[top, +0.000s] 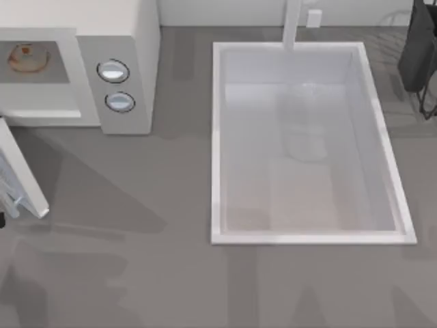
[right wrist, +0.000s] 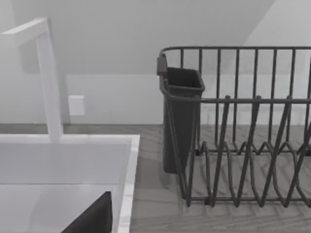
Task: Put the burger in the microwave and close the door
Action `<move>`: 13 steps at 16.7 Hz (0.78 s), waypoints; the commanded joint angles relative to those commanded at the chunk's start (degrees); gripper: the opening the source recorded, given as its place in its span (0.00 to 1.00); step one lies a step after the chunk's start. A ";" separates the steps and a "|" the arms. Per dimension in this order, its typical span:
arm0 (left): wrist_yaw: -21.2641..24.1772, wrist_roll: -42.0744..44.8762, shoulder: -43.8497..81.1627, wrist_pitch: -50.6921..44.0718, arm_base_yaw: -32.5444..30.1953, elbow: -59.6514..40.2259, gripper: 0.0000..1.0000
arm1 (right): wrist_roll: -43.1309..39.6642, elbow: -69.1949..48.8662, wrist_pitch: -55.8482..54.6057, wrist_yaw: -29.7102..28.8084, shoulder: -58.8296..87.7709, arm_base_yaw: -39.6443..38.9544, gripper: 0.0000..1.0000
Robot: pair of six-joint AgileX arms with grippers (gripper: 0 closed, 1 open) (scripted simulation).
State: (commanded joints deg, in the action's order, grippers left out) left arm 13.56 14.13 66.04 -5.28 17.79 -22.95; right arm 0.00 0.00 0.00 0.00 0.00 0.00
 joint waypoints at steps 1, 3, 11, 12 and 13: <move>-2.16 -2.38 -1.02 0.08 -3.54 0.61 0.00 | 0.00 0.00 0.00 0.00 0.00 0.00 1.00; -6.43 -7.10 -3.17 0.26 -10.31 1.85 0.00 | 0.00 0.00 0.00 0.00 0.00 0.00 1.00; -12.21 -13.62 -6.10 0.50 -17.80 3.43 0.00 | 0.00 0.00 0.00 0.00 0.00 0.00 1.00; -12.21 -13.62 -5.96 0.61 -17.81 3.32 0.00 | 0.00 0.00 0.00 0.00 0.00 0.00 1.00; -12.22 -13.62 -5.24 1.07 -17.84 2.74 0.00 | 0.00 0.00 0.00 0.00 0.00 0.00 1.00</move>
State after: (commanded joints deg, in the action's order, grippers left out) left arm 1.34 0.51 60.80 -4.21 -0.05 -20.21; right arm 0.00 0.00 0.00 0.00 0.00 0.00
